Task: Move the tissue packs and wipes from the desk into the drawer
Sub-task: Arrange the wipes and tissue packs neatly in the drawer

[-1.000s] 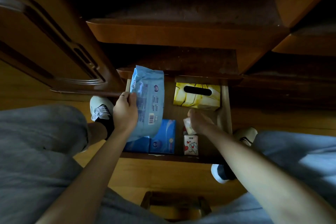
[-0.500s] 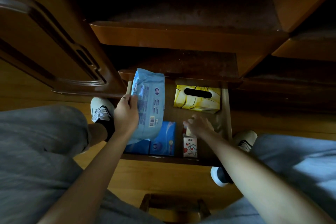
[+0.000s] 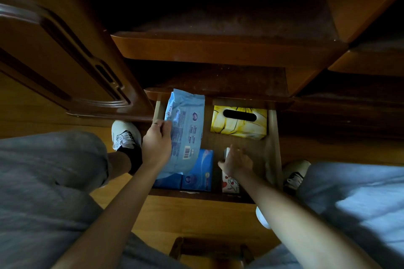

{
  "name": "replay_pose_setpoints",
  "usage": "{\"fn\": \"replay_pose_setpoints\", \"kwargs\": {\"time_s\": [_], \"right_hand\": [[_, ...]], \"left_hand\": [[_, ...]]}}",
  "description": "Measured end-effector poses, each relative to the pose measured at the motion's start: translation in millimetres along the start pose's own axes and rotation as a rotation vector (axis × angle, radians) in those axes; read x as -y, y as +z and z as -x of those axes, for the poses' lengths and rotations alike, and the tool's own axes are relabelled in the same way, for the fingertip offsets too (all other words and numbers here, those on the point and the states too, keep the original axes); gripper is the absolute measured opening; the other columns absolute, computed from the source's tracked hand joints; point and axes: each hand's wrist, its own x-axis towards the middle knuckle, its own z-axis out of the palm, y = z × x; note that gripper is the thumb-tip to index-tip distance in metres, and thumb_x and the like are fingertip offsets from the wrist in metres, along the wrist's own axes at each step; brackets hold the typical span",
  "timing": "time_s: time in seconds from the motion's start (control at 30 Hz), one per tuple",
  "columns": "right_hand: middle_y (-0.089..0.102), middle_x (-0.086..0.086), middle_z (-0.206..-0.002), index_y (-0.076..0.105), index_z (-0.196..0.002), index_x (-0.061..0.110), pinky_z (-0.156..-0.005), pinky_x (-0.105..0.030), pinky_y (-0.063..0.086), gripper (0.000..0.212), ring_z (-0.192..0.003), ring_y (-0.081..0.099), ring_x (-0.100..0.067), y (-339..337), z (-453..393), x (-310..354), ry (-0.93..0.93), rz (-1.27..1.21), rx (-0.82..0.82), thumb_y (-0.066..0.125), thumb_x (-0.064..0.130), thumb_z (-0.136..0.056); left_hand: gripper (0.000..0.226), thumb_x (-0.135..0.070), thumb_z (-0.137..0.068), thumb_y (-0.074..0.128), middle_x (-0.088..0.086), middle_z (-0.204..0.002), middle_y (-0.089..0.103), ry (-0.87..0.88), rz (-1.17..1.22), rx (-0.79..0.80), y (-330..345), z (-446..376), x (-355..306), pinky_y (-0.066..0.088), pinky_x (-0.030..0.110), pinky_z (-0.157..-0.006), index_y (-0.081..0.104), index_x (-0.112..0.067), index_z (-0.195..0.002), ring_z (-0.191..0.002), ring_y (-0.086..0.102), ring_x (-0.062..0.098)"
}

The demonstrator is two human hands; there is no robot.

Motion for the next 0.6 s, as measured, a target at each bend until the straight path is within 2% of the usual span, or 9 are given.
{"fn": "replay_pose_setpoints", "kwargs": {"time_s": [0.1,0.2,0.3,0.4,0.5,0.6], "right_hand": [[0.029,-0.015,-0.158,0.019,-0.156,0.02,-0.096,-0.041,0.048,0.1,-0.135,0.049,-0.033,-2,0,-1,0.011,-0.004,0.076,0.073,0.059,-0.081],[0.009,-0.017,-0.165,0.001,-0.16,0.02,-0.102,-0.044,0.047,0.115,-0.144,0.036,-0.036,2,6,-1,-0.01,0.029,0.14,0.08,0.045,-0.081],[0.008,-0.018,-0.163,0.001,-0.159,0.023,-0.096,-0.042,0.053,0.111,-0.137,0.044,-0.038,11,14,-1,-0.026,-0.005,0.097,0.082,0.03,-0.082],[0.008,-0.017,-0.163,0.002,-0.159,0.026,-0.094,-0.042,0.055,0.11,-0.133,0.049,-0.038,15,18,-3,-0.033,-0.035,0.069,0.082,0.025,-0.083],[0.008,-0.017,-0.165,-0.002,-0.159,0.026,-0.094,-0.043,0.055,0.114,-0.136,0.046,-0.037,12,16,-4,-0.018,-0.054,0.087,0.081,0.033,-0.082],[0.002,-0.017,-0.167,-0.009,-0.16,0.024,-0.09,-0.042,0.05,0.118,-0.137,0.045,-0.039,1,15,-2,0.045,-0.064,0.098,0.074,0.055,-0.082]], "left_hand": [[0.028,-0.042,-0.104,0.04,-0.008,-0.083,0.061,0.016,0.006,0.008,-1,2,-3,0.043,0.026,-0.057,0.054,-0.019,-0.093,-0.076,0.061,0.003],[0.031,-0.042,-0.104,0.04,-0.006,-0.086,0.063,0.026,0.023,0.03,-1,5,-3,0.045,0.026,-0.059,0.056,-0.017,-0.097,-0.078,0.063,0.004],[0.031,-0.041,-0.104,0.04,-0.004,-0.085,0.063,0.014,0.03,0.026,-3,6,-1,0.045,0.028,-0.058,0.056,-0.015,-0.097,-0.078,0.063,0.007],[0.029,-0.039,-0.105,0.041,-0.004,-0.081,0.062,0.016,0.022,0.007,-5,7,1,0.042,0.026,-0.055,0.055,-0.017,-0.093,-0.074,0.062,0.006],[0.026,-0.04,-0.104,0.041,-0.004,-0.079,0.063,0.013,0.024,0.002,-5,8,2,0.043,0.024,-0.054,0.053,-0.023,-0.088,-0.071,0.063,0.005],[0.026,-0.04,-0.104,0.042,-0.003,-0.081,0.064,0.003,0.023,0.024,-4,6,6,0.048,0.03,-0.057,0.052,-0.025,-0.085,-0.074,0.063,0.007]]}}
